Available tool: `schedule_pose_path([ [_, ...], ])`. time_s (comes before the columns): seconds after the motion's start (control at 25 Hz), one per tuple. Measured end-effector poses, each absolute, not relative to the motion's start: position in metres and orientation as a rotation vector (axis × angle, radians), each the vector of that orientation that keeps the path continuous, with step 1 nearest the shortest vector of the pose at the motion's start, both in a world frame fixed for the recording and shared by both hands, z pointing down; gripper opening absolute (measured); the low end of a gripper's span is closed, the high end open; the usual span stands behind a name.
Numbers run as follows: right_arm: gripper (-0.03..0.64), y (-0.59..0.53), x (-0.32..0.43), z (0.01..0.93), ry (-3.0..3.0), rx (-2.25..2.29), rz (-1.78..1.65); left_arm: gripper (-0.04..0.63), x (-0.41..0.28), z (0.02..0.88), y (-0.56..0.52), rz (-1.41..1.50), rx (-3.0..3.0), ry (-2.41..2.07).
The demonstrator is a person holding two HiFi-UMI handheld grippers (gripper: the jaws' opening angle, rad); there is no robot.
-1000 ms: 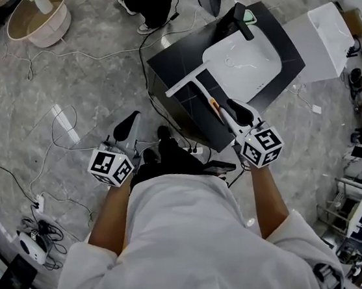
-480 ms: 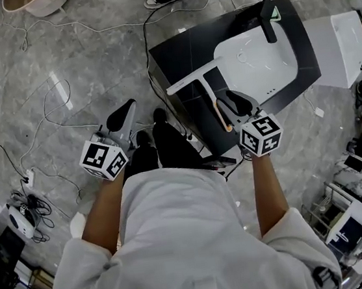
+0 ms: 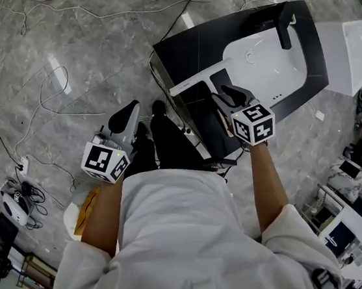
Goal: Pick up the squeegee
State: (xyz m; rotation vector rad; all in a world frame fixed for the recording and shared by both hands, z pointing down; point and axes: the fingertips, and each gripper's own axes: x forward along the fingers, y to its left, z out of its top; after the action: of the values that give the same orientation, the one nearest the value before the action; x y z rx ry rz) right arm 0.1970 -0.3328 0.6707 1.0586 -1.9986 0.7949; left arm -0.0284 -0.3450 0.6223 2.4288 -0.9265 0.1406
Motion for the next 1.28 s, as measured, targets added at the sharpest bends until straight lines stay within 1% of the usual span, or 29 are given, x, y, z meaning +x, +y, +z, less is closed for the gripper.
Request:
schedule_pose_path([
  [0.6, 0.132, -0.330, 0.194, 0.716, -1.819, 0.885, 0.798, 0.015, -0.040, 0.638, -0.343, 0.135, 2.351, -0.974],
  [0.68, 0.126, -0.329, 0.194, 0.719, -1.803, 0.880, 0.803, 0.015, -0.041, 0.638, -0.343, 0.134, 2.349, -0.975],
  [0.76, 0.106, -0.330, 0.195, 0.722, -1.792, 0.885, 0.806, 0.015, -0.041, 0.639, -0.343, 0.135, 2.351, -0.973],
  [1.04, 0.082, -0.332, 0.196, 0.719, -1.805, 0.925, 0.813, 0.015, -0.040, 0.635, -0.342, 0.135, 2.365, -0.958],
  [1.28, 0.078, -0.331, 0.199, 0.706, -1.851, 0.987, 0.786, 0.015, -0.038, 0.623, -0.335, 0.119, 2.400, -0.940],
])
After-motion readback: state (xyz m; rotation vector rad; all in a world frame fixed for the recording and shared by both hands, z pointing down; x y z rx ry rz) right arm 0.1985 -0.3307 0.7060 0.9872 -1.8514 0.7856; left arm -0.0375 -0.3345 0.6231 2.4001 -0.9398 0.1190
